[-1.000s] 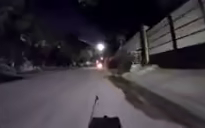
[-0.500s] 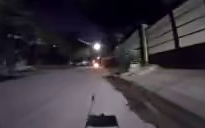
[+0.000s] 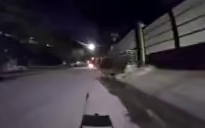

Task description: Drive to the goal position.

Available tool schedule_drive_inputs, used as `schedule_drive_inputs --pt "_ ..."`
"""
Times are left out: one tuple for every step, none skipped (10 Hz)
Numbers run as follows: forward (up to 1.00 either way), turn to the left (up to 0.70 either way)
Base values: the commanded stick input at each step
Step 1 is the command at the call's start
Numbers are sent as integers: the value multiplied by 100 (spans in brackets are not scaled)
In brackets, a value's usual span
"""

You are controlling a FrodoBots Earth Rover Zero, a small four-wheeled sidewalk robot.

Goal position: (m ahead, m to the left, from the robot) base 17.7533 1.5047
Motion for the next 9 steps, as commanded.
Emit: schedule_drive_inputs --pt "70 0" --pt "70 0" --pt "70 0" --pt "70 0" --pt "70 0" --pt "70 0" --pt "70 0" --pt "70 0" --pt "70 0"
